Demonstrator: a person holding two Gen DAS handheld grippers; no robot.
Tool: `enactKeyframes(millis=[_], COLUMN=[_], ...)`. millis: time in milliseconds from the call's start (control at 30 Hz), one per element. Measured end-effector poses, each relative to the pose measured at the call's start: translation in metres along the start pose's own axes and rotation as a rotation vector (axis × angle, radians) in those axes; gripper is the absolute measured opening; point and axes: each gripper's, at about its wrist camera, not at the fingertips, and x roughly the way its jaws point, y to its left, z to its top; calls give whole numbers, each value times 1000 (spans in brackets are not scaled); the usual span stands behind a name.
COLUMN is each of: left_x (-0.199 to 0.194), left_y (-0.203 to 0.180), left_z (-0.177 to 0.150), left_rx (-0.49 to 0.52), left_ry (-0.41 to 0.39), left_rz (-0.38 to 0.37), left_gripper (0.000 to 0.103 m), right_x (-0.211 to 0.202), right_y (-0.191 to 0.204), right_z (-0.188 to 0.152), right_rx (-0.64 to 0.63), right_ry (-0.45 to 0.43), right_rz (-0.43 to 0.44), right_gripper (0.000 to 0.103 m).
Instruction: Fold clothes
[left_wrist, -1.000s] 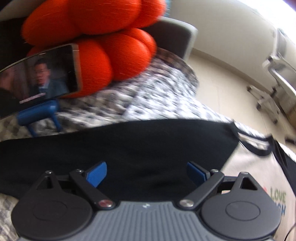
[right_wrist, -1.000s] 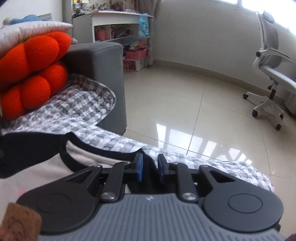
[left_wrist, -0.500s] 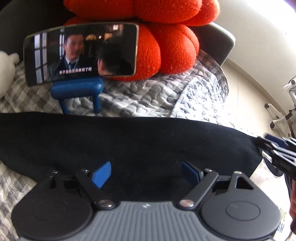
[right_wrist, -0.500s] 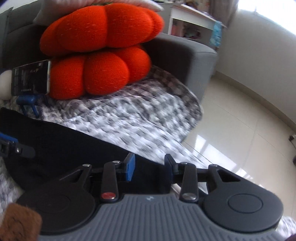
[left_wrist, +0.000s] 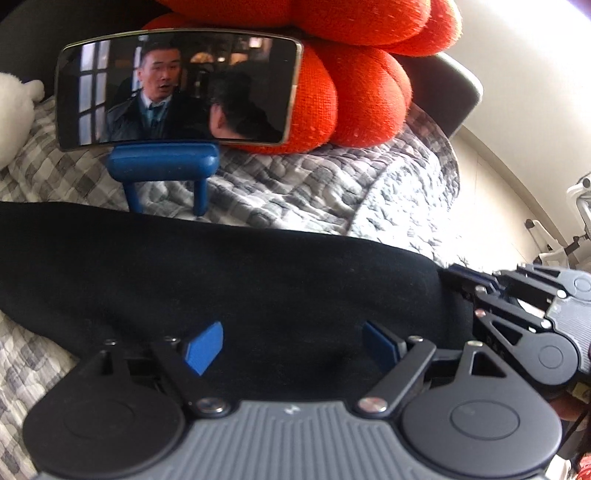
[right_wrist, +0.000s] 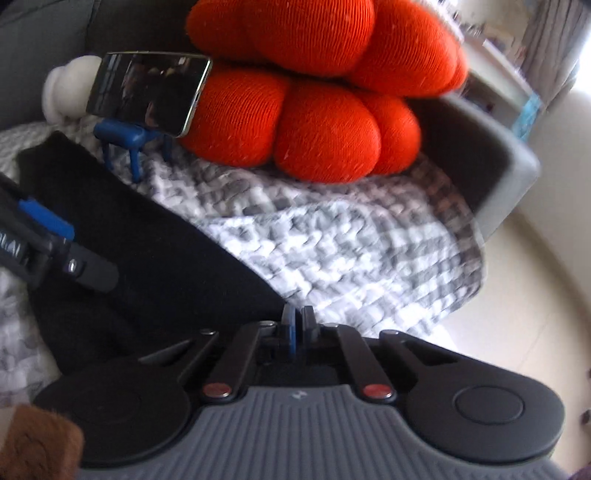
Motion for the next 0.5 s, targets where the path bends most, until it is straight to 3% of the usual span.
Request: enactKeyframes(millis=[133,367,500], left_x=[0,-4,-3], left_y=[-1,1,3], left_z=[-1,0,0], left_rx=[-1,-12,-14], left_ry=[0,-23,-15], left_rz=[1,12,8], left_gripper=[84,84,84], right_x=[-5,11,25], right_y=[8,7,3], right_z=[6,12,2], right_rx=[-9,16,65], right_ry=[-56,-62,9], right_rz=[-96,-238,-208], right_gripper=[3,0,0])
